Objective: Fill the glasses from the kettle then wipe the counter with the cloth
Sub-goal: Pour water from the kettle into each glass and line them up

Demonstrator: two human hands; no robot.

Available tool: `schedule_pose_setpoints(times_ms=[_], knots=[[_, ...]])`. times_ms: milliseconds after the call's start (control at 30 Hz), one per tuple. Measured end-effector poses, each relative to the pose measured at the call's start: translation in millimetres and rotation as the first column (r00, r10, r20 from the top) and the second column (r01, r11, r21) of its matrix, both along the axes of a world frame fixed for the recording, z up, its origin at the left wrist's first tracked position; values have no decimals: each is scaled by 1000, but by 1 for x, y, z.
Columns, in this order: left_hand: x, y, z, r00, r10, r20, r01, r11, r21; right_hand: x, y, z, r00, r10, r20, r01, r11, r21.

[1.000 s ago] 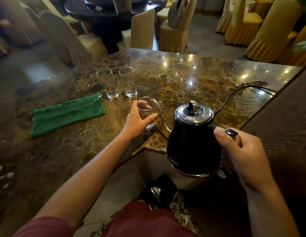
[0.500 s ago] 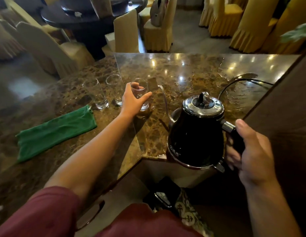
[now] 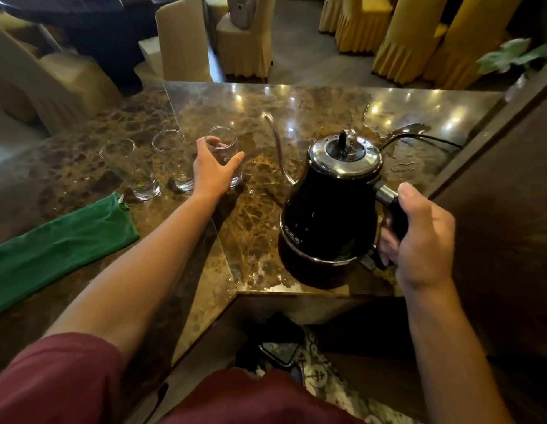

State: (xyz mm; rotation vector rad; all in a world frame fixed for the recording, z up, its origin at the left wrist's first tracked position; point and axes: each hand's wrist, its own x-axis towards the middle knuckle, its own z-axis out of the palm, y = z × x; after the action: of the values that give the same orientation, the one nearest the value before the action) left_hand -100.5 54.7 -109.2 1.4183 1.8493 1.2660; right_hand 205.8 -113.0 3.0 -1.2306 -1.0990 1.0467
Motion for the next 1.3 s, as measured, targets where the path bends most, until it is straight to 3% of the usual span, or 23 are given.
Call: schedule_pose_setpoints(times_ms=[533, 967, 1300], knots=[[0, -3, 3, 998, -57, 27, 56, 998, 26, -26, 46, -24, 989, -138, -58, 140, 990, 31], [0, -2, -1, 998, -57, 38, 56, 998, 31, -11, 39, -30, 989, -136, 59, 134, 990, 37], [1, -1, -4, 997, -57, 47, 55, 997, 47, -1, 28, -32, 967, -232, 103, 230, 973, 31]])
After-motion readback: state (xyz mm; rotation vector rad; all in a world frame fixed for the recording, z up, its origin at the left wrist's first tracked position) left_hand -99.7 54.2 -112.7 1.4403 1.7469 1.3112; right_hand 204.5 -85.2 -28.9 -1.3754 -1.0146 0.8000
